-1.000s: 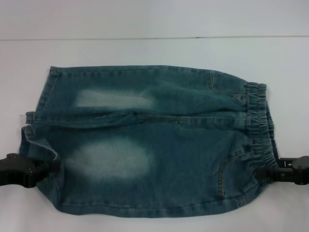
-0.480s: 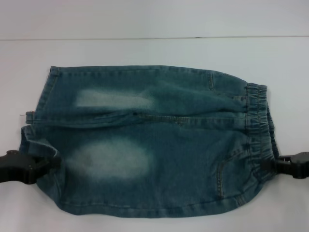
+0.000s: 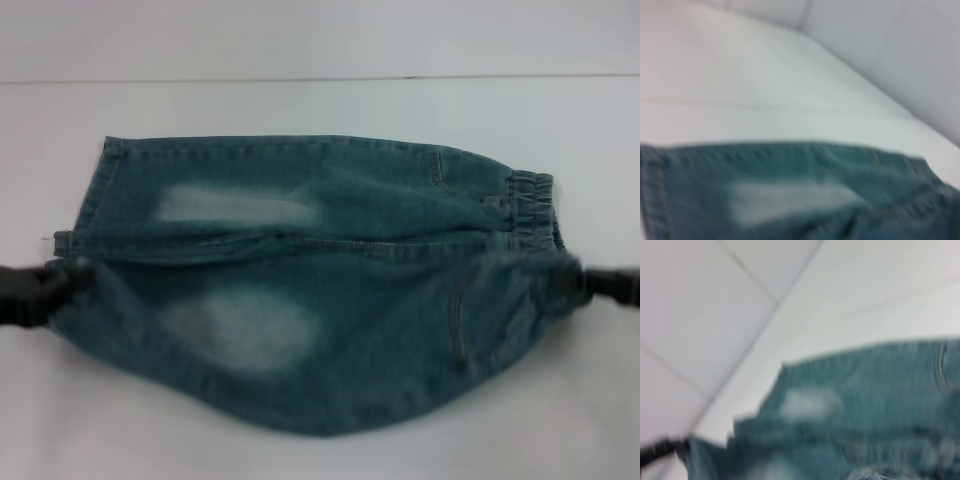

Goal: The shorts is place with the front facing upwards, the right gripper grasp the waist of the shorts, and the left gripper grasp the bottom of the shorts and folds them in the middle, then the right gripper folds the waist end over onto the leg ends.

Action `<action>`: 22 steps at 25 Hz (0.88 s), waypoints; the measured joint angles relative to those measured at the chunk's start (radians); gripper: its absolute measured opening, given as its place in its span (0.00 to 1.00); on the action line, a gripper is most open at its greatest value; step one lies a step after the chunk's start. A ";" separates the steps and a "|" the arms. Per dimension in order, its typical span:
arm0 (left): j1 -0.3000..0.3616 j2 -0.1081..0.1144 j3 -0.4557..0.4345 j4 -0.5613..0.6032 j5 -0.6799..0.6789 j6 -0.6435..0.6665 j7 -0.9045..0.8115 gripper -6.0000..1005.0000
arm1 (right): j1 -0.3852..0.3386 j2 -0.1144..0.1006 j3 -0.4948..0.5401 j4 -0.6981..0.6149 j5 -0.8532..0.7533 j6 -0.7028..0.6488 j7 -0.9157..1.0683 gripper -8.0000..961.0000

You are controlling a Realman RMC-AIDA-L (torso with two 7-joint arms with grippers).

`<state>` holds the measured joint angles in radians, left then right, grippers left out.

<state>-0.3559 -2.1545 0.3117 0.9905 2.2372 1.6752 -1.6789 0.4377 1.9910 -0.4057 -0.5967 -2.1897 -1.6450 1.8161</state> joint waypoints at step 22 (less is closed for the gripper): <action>-0.094 0.002 -0.005 -0.148 -0.225 -0.423 0.026 0.02 | 0.078 0.046 0.068 0.149 0.445 0.349 -0.015 0.09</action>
<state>-0.4494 -2.1527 0.3066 0.8428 2.0126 1.2519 -1.6528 0.5152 2.0370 -0.3381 -0.4474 -1.7443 -1.2959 1.8010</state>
